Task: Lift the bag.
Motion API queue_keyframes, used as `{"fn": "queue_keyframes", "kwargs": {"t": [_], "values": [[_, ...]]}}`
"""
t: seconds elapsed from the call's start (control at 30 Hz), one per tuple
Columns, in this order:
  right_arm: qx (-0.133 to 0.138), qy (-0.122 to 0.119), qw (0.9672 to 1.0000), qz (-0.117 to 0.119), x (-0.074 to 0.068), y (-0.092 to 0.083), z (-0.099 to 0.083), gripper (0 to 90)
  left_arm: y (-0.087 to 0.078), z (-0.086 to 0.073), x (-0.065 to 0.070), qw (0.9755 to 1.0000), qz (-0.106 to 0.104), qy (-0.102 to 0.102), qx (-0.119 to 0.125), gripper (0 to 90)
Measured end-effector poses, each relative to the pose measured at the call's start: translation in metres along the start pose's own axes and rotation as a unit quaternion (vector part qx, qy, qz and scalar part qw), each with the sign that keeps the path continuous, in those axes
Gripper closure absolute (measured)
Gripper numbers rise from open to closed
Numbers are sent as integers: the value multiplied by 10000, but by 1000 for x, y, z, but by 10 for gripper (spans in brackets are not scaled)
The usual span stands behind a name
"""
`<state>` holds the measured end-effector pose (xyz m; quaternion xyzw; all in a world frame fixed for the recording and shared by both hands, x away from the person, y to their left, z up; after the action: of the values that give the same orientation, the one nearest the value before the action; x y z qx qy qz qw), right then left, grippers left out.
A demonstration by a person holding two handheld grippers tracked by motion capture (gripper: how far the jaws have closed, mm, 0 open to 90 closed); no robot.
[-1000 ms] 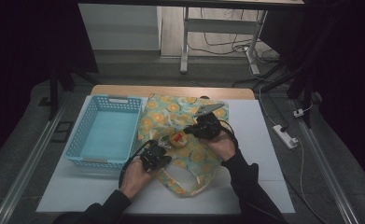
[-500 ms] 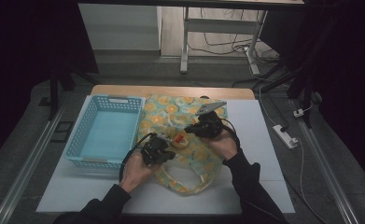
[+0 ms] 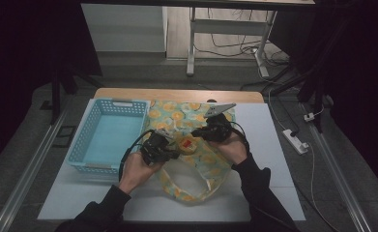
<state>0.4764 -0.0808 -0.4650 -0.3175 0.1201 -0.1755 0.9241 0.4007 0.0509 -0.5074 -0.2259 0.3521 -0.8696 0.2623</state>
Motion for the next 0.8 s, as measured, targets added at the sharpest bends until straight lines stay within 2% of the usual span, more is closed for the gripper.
{"fn": "queue_keyframes", "kwargs": {"t": [0.23, 0.5, 0.8], "values": [[-8, 29, 10000, 86, -2, -1, 2, 897, -17, 13, -1, 9998, -95, 3, 184, 900], [-4, 25, 9998, 180, -6, -2, 5, 898, -31, 28, -2, 9991, -258, 2, 332, 900], [31, -29, 9997, 245, -11, -5, 10, 897, -48, 45, -3, 9981, -351, 33, 509, 900]]}}
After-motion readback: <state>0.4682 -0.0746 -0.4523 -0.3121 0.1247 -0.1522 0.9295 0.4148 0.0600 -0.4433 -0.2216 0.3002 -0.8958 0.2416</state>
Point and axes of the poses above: each handheld gripper's, and its own axes: y roughly forward along the jaws, z roughly out of its top, x roughly to its right, the point moved 7 cm from there along y, roughly forward along the jaws, and after that the axes turned 3 degrees about y, right-handed, at the moved point
